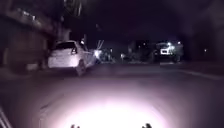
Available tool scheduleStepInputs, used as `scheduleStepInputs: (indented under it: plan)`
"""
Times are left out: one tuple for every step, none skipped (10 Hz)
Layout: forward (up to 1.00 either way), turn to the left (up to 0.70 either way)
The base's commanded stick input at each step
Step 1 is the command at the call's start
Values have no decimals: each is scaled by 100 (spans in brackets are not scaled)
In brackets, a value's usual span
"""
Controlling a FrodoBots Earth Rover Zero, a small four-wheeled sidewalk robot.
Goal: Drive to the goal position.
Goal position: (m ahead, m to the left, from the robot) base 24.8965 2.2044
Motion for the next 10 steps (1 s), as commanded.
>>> scheduleStepInputs:
  plan:
    - [85,0]
    - [85,0]
    - [85,0]
    - [85,0]
    - [85,0]
    - [85,0]
    - [85,0]
    - [85,0]
    - [85,0]
    - [85,0]
